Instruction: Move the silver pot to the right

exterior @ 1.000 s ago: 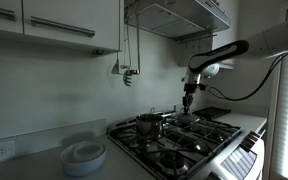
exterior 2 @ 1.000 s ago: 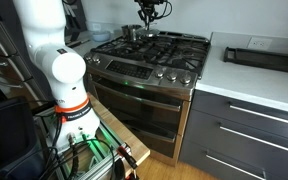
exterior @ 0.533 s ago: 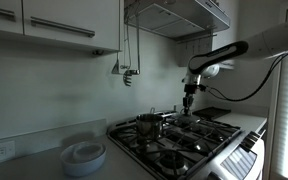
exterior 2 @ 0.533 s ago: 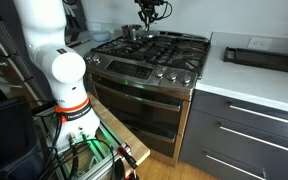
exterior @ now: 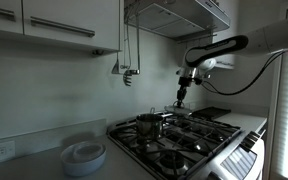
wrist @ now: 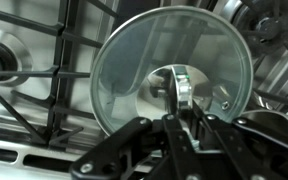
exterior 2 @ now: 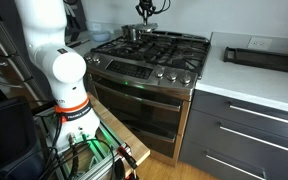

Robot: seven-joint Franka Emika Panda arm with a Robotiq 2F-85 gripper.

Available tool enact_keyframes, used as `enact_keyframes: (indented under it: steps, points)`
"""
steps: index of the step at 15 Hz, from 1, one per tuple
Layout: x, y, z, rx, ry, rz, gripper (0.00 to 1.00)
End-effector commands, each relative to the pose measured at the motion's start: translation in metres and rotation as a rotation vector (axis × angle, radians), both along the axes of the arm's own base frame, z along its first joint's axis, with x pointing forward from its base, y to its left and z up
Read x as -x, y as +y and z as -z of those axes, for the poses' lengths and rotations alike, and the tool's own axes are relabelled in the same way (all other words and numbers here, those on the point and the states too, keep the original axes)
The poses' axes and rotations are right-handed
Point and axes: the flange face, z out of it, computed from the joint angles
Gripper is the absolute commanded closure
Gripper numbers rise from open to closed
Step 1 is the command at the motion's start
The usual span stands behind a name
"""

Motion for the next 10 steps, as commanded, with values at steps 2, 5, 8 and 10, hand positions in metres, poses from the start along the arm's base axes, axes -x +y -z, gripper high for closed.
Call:
enact_keyframes:
  steps: [2, 5, 8, 10]
  points:
    - [-0.009, 0.033, -0.026, 0.002, -0.051, -0.121, 0.96]
    - [-0.016, 0.063, -0.026, -0.021, -0.071, -0.213, 0.96]
    - [-0.022, 0.09, -0.02, -0.023, -0.065, -0.305, 0.96]
    - [-0.025, 0.104, -0.013, -0.024, -0.05, -0.358, 0.96]
